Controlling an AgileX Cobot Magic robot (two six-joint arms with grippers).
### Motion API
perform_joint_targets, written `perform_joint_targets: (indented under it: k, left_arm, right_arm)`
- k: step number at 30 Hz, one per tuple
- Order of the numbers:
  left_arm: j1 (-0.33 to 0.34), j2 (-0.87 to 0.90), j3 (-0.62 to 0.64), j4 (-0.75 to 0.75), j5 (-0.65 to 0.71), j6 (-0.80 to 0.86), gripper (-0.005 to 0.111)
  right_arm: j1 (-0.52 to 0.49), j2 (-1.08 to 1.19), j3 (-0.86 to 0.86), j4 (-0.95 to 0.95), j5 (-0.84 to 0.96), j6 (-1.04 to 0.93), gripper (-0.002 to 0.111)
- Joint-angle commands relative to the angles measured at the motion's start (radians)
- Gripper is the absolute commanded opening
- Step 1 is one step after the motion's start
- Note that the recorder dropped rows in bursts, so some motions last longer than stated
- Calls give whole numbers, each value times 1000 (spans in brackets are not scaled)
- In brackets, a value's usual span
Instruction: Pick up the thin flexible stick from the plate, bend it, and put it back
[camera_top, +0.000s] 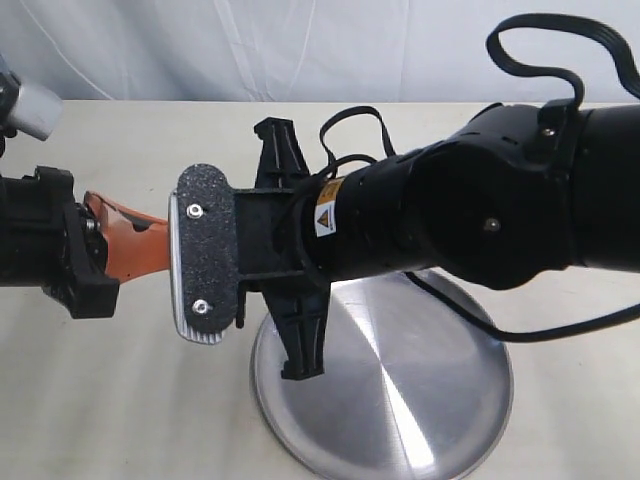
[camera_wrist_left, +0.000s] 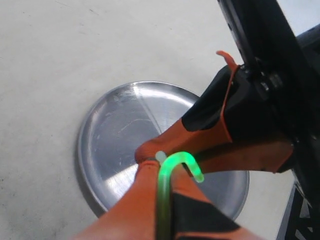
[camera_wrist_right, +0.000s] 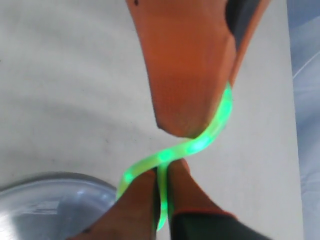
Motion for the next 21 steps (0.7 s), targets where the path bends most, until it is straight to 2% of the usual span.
perform_joint_targets:
  k: [1,7,11,16,21]
  left_arm:
    - [-1,0,-23,-162,-77,-23,0]
    - [-1,0,-23,-162,-77,-25,0]
    - [-1,0,-23,-163,-77,-37,0]
    - [-1,0,-23,-166,-77,-64,0]
    - [-1,0,-23,-131,-77,-105,16]
  right_arm:
    - [31,3,6,11,82,-75,-1]
    - [31,3,6,17,80,-79,-1]
    - [31,3,6,124,57,-79,-1]
    - [31,3,6,154,63,-64,-1]
    - [31,3,6,154,63,56,-1]
